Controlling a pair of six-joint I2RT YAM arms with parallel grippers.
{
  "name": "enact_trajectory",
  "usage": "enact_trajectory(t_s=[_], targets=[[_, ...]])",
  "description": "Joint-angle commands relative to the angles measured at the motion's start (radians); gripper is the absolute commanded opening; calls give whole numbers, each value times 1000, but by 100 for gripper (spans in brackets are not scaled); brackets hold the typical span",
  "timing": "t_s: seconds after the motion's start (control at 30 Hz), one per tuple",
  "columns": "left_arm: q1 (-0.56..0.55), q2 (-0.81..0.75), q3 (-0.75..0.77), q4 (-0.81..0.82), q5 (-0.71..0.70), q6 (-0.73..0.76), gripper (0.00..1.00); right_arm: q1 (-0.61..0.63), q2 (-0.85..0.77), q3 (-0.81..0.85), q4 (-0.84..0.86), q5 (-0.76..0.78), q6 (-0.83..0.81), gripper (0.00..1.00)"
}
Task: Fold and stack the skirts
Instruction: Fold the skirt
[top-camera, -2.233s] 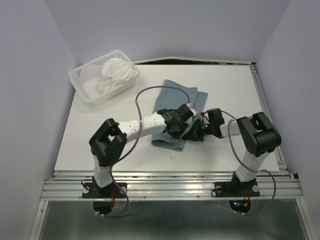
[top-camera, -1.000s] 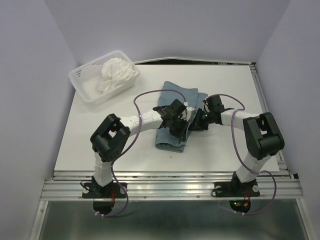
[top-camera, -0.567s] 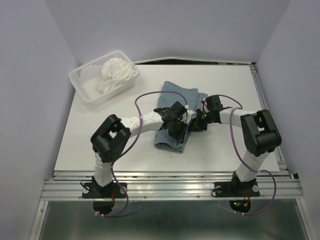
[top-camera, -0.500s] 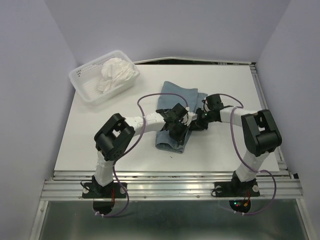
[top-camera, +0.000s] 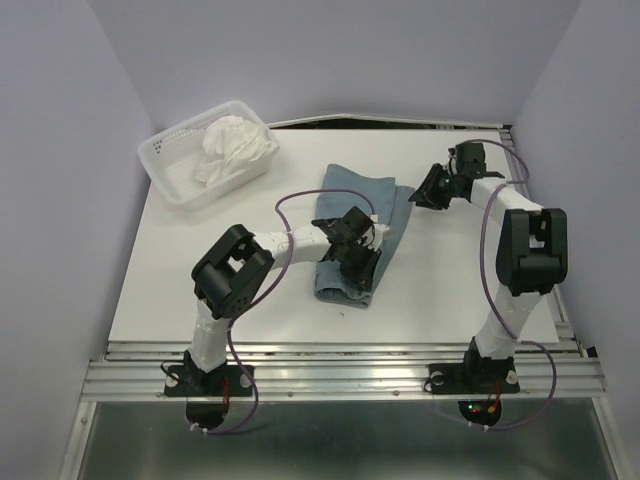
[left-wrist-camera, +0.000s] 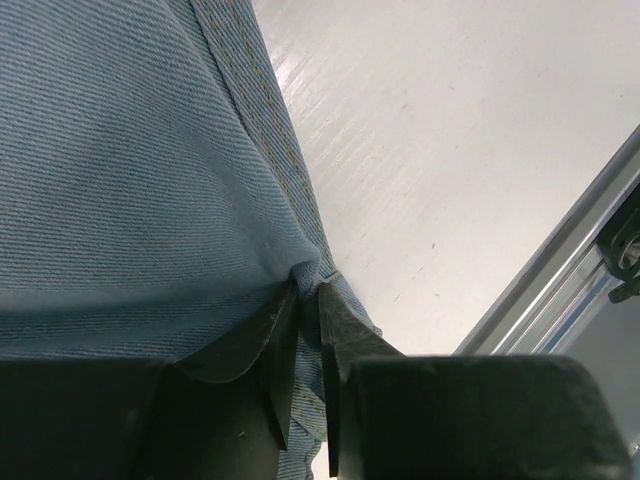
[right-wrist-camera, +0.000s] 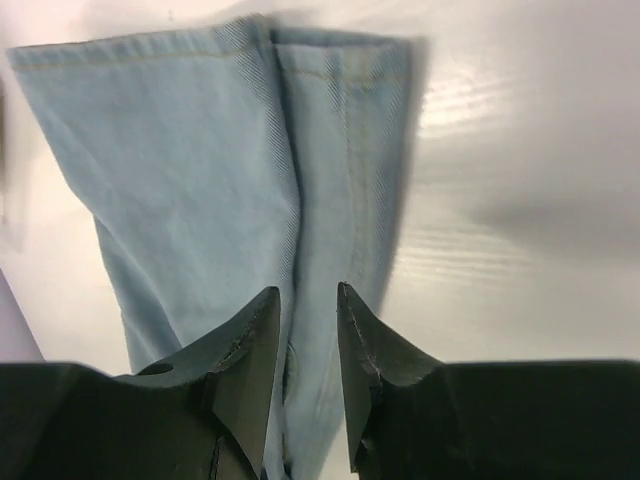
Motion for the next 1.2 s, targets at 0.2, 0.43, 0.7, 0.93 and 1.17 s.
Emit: enact_trajectory(t_s=[0.2, 0.43, 0.7, 0.93, 1.17], targets=[[-16, 43, -25, -26, -1, -1, 25, 18, 231, 267, 186, -31, 86, 34], [-17, 51, -23, -26, 0, -3, 25, 47, 347, 356, 237, -7, 104, 33], [-17, 48, -28, -22, -1, -4, 25, 66, 397, 406, 260, -12, 112, 35], [-17, 56, -26, -22, 2, -6, 24, 66, 380, 387, 272, -26, 124, 48], [-17, 52, -28, -22, -1, -4, 24, 66, 369, 392, 297, -70, 168, 58]])
